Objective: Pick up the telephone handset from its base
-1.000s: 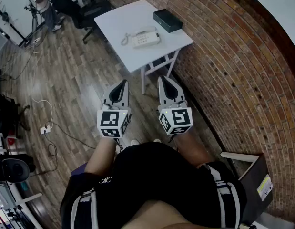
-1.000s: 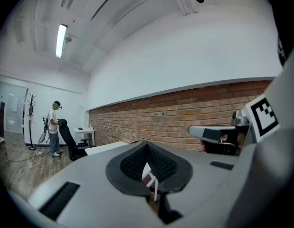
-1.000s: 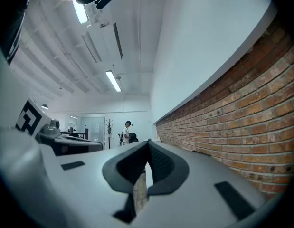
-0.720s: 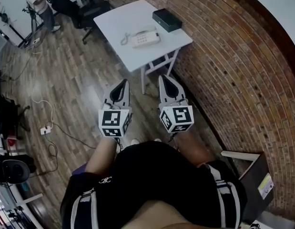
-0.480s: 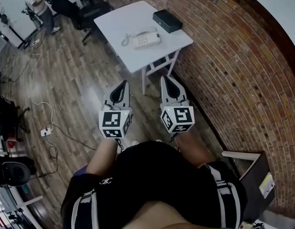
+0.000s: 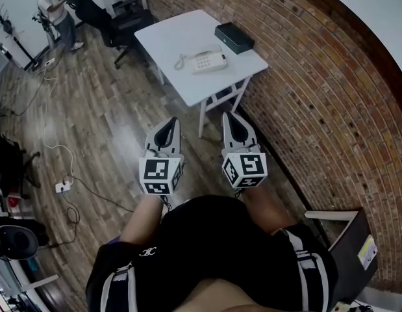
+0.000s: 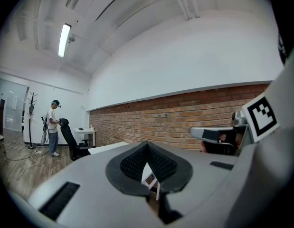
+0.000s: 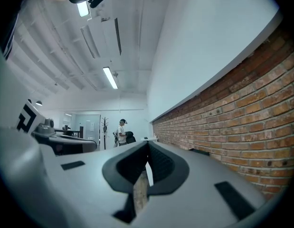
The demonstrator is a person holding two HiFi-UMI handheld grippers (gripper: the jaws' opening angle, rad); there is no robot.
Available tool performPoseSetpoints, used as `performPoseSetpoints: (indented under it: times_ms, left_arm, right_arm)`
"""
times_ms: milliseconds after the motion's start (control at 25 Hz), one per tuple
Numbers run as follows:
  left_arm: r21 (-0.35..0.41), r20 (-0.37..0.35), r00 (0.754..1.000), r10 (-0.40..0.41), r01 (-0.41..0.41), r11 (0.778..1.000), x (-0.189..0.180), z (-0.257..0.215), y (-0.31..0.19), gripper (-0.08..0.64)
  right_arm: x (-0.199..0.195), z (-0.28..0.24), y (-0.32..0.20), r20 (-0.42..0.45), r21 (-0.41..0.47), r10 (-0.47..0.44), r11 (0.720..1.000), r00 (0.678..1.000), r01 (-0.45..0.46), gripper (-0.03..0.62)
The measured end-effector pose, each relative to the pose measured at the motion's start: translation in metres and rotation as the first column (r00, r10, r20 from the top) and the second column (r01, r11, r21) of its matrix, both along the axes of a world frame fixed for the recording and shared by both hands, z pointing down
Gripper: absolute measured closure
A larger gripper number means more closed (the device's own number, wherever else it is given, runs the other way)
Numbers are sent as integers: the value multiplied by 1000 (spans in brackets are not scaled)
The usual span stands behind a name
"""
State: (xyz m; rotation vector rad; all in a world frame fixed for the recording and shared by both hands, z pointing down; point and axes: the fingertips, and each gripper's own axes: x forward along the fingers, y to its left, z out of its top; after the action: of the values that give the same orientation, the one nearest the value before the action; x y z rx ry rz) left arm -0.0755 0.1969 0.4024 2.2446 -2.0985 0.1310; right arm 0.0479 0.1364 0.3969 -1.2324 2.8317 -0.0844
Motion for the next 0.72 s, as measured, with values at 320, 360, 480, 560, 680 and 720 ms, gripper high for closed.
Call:
performPoseSetpoints:
  times_ms: [320, 360, 480, 560, 680, 720]
  left_arm:
    - [9, -19, 1000, 25, -24, 1000, -18, 7, 13, 558]
    - [13, -12, 1000, 27, -27, 1000, -18, 7, 13, 558]
    - [20, 0, 1000, 28, -28, 999, -22, 4, 9, 558]
    - [25, 6, 1000, 25, -25, 999, -26, 4, 5, 558]
    - [37, 21, 1000, 7, -7, 999, -32, 3, -4, 558]
    - [42, 27, 1000, 0, -1, 999, -33, 2, -8, 558]
  right_arm:
    - [-21, 3, 17, -18, 18, 7, 1000, 1000, -6, 595]
    - [-22, 3, 16, -16, 19, 9, 1000, 1000, -9, 595]
    - [-28, 2, 10, -10, 22, 10, 1000, 1000, -10, 595]
    - [-32, 1, 7, -5, 29, 4, 1000, 1000, -3, 595]
    - [-38, -1, -2, 0, 48, -6, 999, 1000, 6, 595]
    - [-39, -2, -7, 4, 52, -8, 999, 1000, 8, 595]
